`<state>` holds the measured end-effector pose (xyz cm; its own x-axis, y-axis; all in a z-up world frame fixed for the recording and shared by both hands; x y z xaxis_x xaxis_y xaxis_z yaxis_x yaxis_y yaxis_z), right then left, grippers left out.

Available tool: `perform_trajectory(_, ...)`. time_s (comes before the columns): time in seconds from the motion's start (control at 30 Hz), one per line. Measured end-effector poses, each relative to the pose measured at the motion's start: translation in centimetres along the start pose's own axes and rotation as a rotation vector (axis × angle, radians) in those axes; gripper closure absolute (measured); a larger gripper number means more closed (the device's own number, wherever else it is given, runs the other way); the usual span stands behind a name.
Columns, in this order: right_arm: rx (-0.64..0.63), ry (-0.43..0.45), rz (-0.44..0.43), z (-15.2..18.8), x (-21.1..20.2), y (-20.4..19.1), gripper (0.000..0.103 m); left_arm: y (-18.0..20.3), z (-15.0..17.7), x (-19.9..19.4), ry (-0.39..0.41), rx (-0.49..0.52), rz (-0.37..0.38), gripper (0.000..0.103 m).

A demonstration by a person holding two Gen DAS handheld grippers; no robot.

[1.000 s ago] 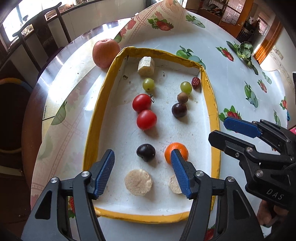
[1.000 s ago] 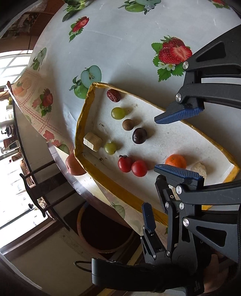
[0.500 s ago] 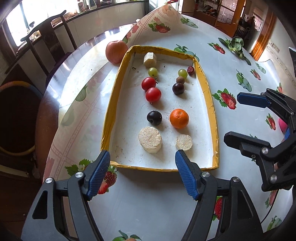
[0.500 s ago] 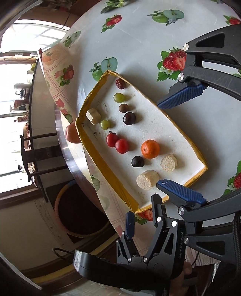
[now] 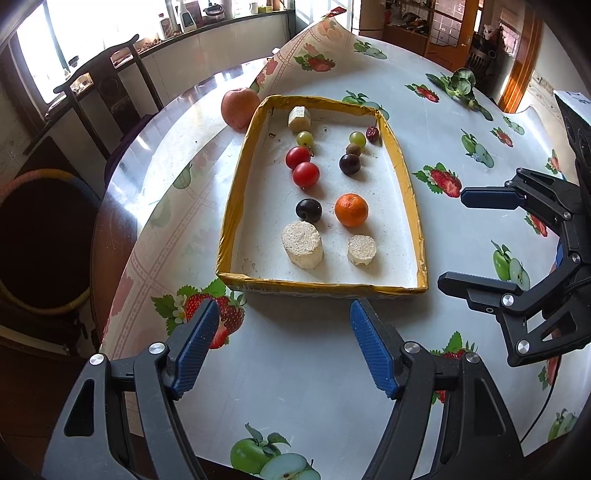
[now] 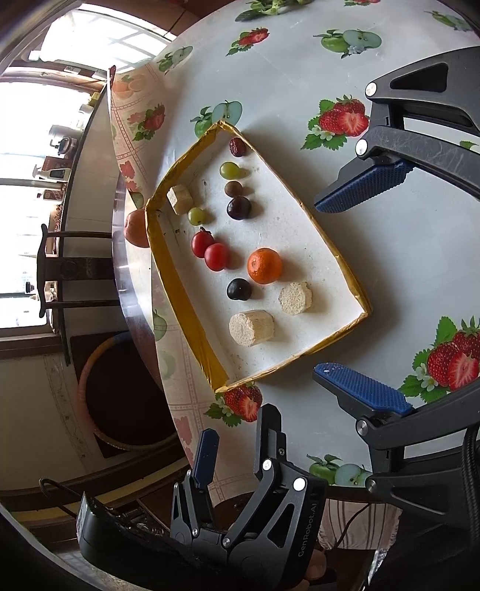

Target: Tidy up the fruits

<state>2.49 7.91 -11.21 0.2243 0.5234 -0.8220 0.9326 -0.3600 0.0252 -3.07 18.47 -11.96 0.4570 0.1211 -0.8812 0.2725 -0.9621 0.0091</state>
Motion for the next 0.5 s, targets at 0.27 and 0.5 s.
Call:
perform_trajectory(0.27, -0.002, 0.001, 0.009, 0.1, 0.1, 0.2, 0.018, 0.3, 0.6, 0.4, -0.019, -0.013, 0.025, 0.026)
perform_trajectory(0.5, 0.008, -0.004, 0.009, 0.2, 0.9, 0.8, 0.018, 0.9, 0.4, 1.9, -0.033, -0.011, 0.039, 0.026)
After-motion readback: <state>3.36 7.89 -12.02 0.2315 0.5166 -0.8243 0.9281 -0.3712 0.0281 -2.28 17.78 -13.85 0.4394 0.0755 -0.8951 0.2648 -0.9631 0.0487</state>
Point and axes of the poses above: each gripper's, at about its wrist camera, not at the fingertips, and x roughly the way its jaws point, y to its right, z to its underside, the point moved 5 cm from there along x, roughly the way its jaws point, and after that the axes turned 5 degrees about -x, right-handed, at the moved point
